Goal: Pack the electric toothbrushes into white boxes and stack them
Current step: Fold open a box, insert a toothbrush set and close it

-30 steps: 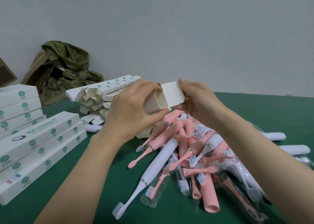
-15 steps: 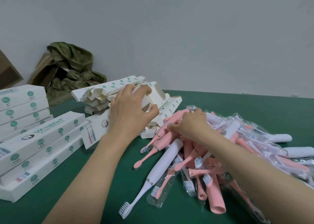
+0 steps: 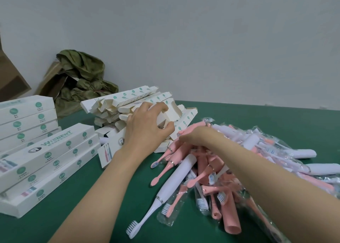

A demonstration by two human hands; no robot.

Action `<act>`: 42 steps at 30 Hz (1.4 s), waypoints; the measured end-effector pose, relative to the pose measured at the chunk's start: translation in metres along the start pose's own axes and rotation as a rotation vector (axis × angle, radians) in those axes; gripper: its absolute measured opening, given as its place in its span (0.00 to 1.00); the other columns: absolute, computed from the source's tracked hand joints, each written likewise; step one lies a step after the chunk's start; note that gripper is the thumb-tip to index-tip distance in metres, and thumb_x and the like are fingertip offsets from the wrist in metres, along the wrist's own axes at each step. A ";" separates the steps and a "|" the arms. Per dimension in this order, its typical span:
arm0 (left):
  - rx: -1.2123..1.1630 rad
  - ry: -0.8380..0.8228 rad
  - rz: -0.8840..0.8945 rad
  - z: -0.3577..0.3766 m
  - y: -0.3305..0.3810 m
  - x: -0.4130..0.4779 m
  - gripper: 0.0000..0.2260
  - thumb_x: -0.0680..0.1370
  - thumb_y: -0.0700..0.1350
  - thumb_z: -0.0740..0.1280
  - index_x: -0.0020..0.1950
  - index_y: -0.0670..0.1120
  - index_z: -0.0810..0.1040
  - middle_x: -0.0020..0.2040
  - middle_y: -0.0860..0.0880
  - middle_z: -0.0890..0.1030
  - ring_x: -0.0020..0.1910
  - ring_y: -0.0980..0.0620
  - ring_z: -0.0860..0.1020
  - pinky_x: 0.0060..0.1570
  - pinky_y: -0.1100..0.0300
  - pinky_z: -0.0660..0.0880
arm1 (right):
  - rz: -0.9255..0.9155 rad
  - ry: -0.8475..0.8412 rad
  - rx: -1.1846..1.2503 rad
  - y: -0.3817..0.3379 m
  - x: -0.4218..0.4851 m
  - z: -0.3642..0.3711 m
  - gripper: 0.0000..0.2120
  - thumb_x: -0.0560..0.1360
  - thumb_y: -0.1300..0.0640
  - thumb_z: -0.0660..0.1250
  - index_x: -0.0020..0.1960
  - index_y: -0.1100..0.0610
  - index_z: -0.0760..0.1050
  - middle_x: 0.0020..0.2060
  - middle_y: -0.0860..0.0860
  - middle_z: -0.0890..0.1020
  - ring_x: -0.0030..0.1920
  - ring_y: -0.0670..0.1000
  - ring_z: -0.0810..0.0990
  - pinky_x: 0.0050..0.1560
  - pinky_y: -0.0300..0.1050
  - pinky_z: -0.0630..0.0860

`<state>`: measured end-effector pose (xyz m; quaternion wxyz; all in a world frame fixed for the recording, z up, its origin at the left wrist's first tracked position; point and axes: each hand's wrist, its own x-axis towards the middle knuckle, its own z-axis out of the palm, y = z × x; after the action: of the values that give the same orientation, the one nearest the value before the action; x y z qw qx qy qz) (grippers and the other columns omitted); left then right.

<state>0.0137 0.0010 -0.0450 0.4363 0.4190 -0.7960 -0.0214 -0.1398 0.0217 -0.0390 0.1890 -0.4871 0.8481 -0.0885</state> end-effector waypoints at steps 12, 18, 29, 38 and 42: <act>0.019 0.046 -0.005 0.007 -0.005 -0.001 0.18 0.71 0.53 0.67 0.60 0.54 0.75 0.54 0.52 0.73 0.54 0.48 0.72 0.53 0.53 0.67 | -0.084 -0.013 0.830 0.023 -0.010 -0.034 0.07 0.77 0.60 0.61 0.45 0.64 0.72 0.32 0.58 0.78 0.28 0.54 0.79 0.32 0.44 0.79; 0.167 0.059 -0.061 0.009 -0.010 0.000 0.20 0.70 0.54 0.65 0.61 0.53 0.72 0.55 0.49 0.74 0.54 0.46 0.72 0.52 0.52 0.65 | -0.374 0.377 1.458 0.046 -0.020 -0.071 0.05 0.77 0.60 0.61 0.43 0.60 0.70 0.38 0.60 0.80 0.31 0.53 0.76 0.42 0.44 0.82; 0.074 0.099 -0.045 0.014 -0.003 -0.006 0.22 0.69 0.51 0.68 0.63 0.54 0.73 0.52 0.51 0.72 0.54 0.47 0.71 0.51 0.57 0.59 | -0.525 0.432 1.457 0.026 -0.035 -0.040 0.05 0.78 0.61 0.61 0.43 0.59 0.71 0.45 0.61 0.84 0.49 0.57 0.84 0.43 0.39 0.81; -0.103 0.204 0.058 0.009 0.014 -0.008 0.23 0.68 0.43 0.73 0.62 0.46 0.76 0.54 0.48 0.77 0.54 0.46 0.74 0.55 0.50 0.70 | -0.673 0.642 0.982 0.005 -0.049 -0.027 0.15 0.67 0.56 0.76 0.49 0.52 0.73 0.35 0.43 0.76 0.32 0.40 0.72 0.37 0.33 0.71; -0.101 0.233 0.067 0.004 0.013 -0.005 0.22 0.69 0.44 0.73 0.63 0.44 0.75 0.55 0.46 0.77 0.55 0.46 0.74 0.55 0.53 0.70 | -0.806 0.703 0.891 0.003 -0.055 -0.029 0.17 0.66 0.60 0.77 0.48 0.52 0.72 0.39 0.43 0.78 0.34 0.41 0.75 0.40 0.30 0.72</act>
<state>0.0036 0.0114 -0.0458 0.5469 0.3692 -0.7514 0.0019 -0.1290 0.0701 -0.0008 0.0376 -0.5825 0.4950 -0.6436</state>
